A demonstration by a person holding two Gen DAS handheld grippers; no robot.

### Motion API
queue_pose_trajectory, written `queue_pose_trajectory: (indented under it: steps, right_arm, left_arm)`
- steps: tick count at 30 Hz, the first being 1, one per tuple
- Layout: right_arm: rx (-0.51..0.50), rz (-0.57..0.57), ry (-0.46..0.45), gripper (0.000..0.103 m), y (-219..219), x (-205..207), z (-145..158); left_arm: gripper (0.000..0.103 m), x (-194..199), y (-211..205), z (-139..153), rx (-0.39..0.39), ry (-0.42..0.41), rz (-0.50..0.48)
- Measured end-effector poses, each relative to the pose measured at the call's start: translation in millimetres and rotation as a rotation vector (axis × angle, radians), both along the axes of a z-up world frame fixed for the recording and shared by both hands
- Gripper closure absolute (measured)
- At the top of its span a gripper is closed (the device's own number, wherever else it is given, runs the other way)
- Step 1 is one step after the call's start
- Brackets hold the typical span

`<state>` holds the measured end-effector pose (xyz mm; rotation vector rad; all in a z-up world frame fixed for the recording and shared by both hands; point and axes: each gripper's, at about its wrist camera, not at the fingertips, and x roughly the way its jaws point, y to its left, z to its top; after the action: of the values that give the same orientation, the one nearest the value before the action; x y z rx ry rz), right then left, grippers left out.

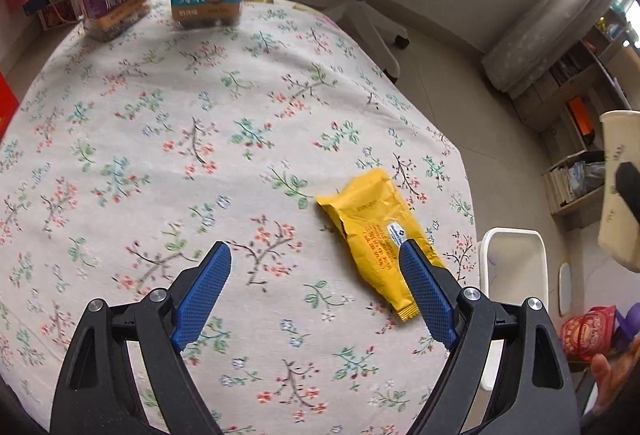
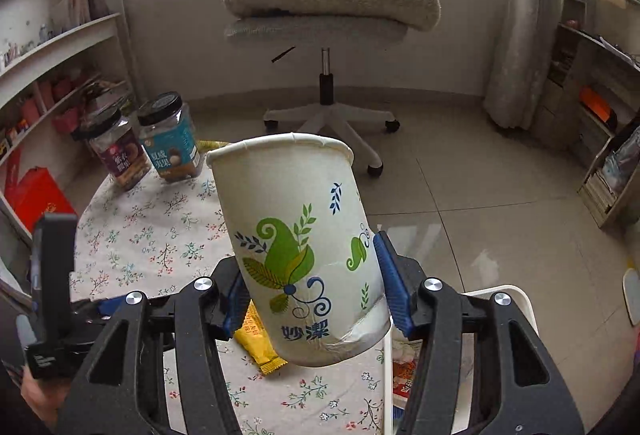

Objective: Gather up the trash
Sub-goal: 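Grasp the white paper cup with the right while the left approaches the yellow packet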

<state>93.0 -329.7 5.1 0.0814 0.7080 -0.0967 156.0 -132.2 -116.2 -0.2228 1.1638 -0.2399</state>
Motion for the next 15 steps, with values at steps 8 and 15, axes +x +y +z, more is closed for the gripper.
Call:
queue_pose_trajectory:
  steps: [8,15]
  right_arm:
    - [0.046,-0.055,-0.037,0.049,-31.2,-16.8,8.6]
    - [0.094,-0.085,-0.046,0.049,-44.7,-15.0,12.6]
  left_arm:
    - [0.015,24.6,-60.1,-42.6,-0.007,0.191,0.186]
    - [0.014,30.1,-100.4,-58.1,0.208,0.189,0.060]
